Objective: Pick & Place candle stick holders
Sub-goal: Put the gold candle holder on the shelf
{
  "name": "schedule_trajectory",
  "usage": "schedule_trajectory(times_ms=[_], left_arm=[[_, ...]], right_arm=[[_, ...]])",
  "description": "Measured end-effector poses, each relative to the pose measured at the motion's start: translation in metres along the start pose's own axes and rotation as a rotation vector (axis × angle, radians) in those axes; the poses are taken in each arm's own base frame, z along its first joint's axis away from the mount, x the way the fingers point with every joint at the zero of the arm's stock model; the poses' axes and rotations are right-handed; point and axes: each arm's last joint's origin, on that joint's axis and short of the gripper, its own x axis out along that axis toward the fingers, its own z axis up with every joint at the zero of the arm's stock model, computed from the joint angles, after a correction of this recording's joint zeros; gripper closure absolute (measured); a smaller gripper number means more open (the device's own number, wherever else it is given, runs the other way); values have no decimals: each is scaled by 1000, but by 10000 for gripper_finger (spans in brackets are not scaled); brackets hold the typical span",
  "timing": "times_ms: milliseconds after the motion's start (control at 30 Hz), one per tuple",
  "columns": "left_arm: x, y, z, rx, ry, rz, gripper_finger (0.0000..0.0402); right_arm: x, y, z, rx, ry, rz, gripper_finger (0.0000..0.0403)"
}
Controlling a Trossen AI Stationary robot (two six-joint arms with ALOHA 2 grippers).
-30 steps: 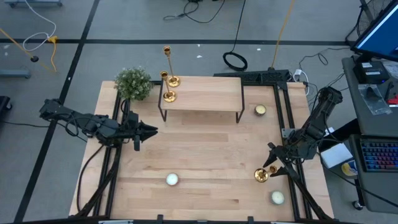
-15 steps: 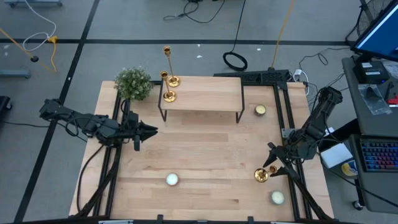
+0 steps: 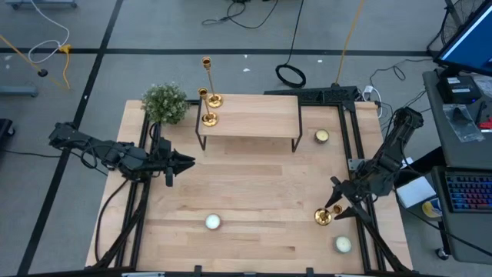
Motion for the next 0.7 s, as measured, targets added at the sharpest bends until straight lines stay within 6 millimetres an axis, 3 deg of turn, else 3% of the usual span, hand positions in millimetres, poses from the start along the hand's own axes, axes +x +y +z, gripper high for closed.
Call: schedule_trajectory(times_ms=[300,700], left_arm=[[0,0,0,0,0,0,309],[0,0,0,0,0,0,309]], right_arm=[[0,1,1,-3,-15,11,173],[0,2,3,-33,-32,19,260]])
